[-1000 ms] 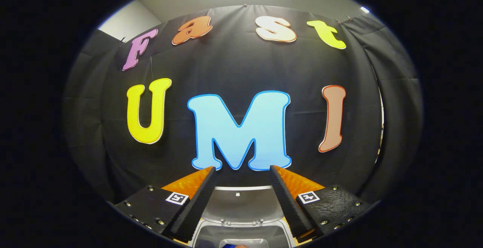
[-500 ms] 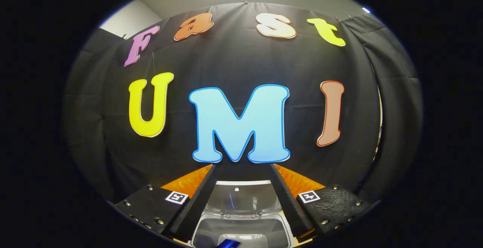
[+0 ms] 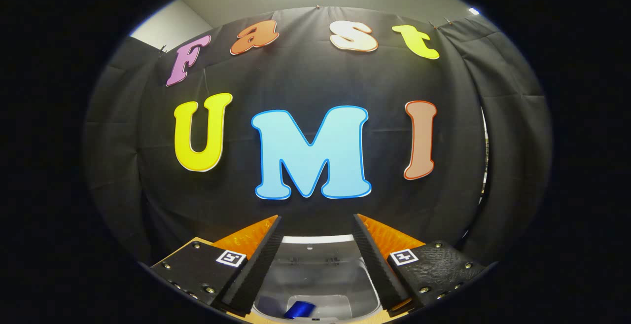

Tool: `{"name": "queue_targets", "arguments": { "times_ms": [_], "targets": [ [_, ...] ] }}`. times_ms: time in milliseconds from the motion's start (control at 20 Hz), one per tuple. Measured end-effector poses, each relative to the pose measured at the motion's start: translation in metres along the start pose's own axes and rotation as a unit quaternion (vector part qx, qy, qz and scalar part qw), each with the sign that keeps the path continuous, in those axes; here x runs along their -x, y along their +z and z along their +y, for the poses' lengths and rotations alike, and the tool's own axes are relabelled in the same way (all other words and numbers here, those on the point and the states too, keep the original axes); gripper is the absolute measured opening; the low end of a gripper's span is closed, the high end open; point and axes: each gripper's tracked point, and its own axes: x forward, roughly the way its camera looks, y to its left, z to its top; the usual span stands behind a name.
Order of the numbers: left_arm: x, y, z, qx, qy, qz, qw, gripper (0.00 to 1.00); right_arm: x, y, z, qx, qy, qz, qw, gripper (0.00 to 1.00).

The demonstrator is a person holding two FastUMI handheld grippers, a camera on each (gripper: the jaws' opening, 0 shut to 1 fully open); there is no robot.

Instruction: Press the lid of the desktop garbage bin to open it, pick up the crumpled paper on the desktop and throw it into the bin, then pick up the pop can on the desktop and drop it into the bin, and finally close the garbage bin lid.

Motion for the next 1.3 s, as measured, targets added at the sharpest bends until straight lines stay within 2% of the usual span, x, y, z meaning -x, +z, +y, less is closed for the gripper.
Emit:
{"name": "queue_targets", "arguments": {
  "times_ms": [200, 550, 850, 950, 1300],
  "targets": [
    [0.001, 0.001, -0.001, 0.000, -0.004, -0.003, 1.000, 0.95, 0.016, -0.019, 0.001, 0.000, -0.001, 0.014, 1.000, 0.90],
    [0.002, -0.003, -0.001, -0.004, -0.010, 0.000, 1.000, 0.95, 0.017, -0.087, 0.012, 0.001, 0.017, 0.077, 0.997, 0.91],
    [0.002, -0.008, 0.012, -0.005, 0.001, 0.006, 1.000, 0.95, 0.009, -0.114, 0.012, 0.010, 0.014, 0.066, 0.998, 0.91],
    [0.001, -0.008, 0.016, -0.004, 0.003, 0.008, 1.000, 0.95, 0.005, -0.121, 0.012, 0.008, 0.016, 0.064, 0.998, 0.96],
    [-0.003, -0.013, 0.016, 0.001, 0.006, 0.011, 1.000, 0.96, 0.000, -0.136, 0.011, 0.009, 0.016, 0.044, 0.999, 0.95]
  ]
}}
